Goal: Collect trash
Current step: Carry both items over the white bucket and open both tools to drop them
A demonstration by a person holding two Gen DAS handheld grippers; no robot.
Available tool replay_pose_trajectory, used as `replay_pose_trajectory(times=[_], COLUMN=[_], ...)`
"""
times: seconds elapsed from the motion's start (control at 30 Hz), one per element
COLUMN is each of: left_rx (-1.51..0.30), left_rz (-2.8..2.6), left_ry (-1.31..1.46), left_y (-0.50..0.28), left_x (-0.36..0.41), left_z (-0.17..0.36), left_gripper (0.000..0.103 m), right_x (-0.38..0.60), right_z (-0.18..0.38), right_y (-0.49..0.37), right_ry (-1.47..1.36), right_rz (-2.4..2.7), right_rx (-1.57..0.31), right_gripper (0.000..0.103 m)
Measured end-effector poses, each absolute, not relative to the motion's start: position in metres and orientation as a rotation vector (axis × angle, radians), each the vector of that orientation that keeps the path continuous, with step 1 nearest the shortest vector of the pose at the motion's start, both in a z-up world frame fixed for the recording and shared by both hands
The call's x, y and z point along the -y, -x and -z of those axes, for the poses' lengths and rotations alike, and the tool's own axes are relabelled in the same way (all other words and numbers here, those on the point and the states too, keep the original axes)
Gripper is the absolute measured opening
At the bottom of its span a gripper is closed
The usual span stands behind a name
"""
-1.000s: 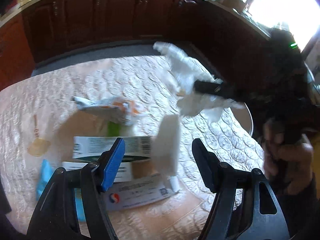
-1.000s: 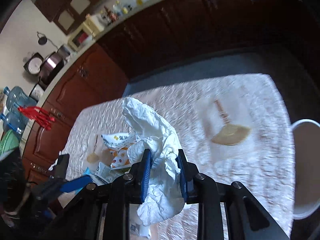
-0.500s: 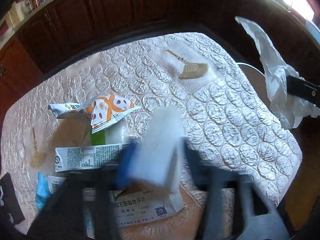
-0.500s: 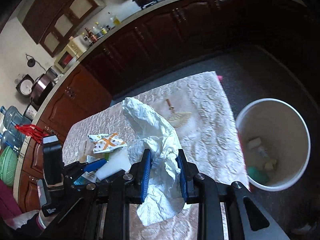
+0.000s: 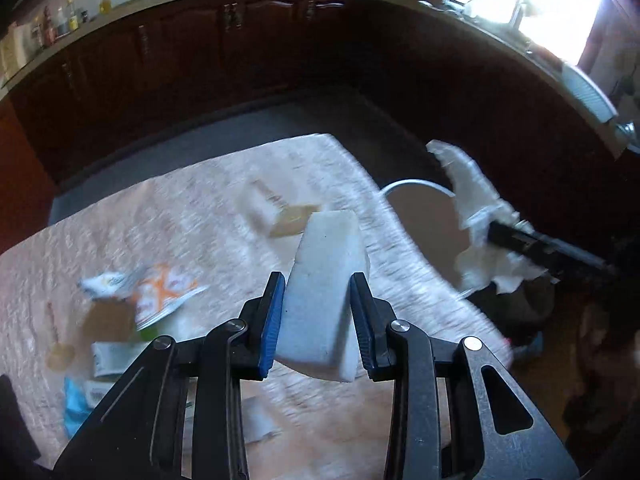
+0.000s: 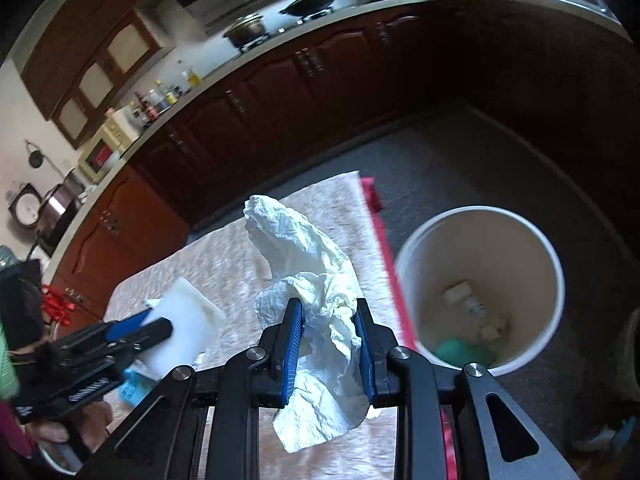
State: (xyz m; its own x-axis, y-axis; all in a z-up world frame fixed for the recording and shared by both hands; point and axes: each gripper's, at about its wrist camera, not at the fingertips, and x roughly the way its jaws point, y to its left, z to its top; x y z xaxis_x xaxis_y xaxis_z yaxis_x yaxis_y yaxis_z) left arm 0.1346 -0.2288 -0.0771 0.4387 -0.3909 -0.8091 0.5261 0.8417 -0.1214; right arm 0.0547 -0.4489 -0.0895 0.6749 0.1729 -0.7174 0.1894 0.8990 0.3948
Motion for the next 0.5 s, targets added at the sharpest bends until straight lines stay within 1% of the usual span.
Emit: replay_pose_trajectory(times=[0.23, 0.5], left_rx=[-0.966, -1.001], left_rz=[0.636, 0.664], left_ry=[-0.161, -0.174], left_y=[-0.142, -0.150], left_x=[0.294, 0.352], left_z=[0.079, 0.103], left_gripper=[0.031, 0.031], right_x=[0.492, 0.531], right_z=[0.098, 0.124], right_y=[-0.047, -0.048], right_ry=[-0.529, -0.606], right_rz=[0.124, 0.221], right_rx=[-0.847, -0.894], right_gripper=[0.024, 0.024])
